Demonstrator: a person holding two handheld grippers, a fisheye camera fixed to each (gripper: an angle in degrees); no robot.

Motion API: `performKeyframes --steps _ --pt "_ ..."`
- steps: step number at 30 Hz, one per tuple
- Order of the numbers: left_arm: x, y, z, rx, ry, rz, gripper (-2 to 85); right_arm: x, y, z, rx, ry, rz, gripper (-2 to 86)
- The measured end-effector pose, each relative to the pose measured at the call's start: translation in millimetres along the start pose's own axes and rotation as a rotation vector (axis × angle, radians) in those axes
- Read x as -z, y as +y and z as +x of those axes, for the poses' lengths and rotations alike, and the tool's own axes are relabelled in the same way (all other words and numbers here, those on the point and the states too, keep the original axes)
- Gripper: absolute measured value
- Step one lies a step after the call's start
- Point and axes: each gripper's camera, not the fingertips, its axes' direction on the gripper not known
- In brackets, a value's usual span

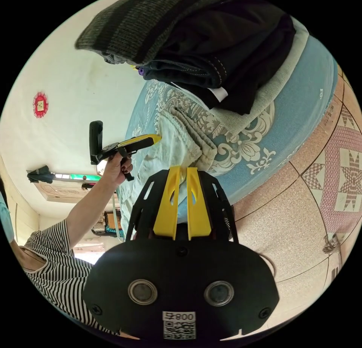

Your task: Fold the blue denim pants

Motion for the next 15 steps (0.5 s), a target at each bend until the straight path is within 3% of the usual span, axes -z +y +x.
performKeyframes --steps 10,15 --pt "43.1 3.7 20.4 -0.046 -0.036 0.150 1.1 28.6 10.3 -45.6 0.147 -0.010 0.046 1.1" --pt "11.6 -6.4 23.0 -0.086 -0.077 0.060 1.2 15.8 10.0 -43.1 0.111 0.049 0.010 0.9"
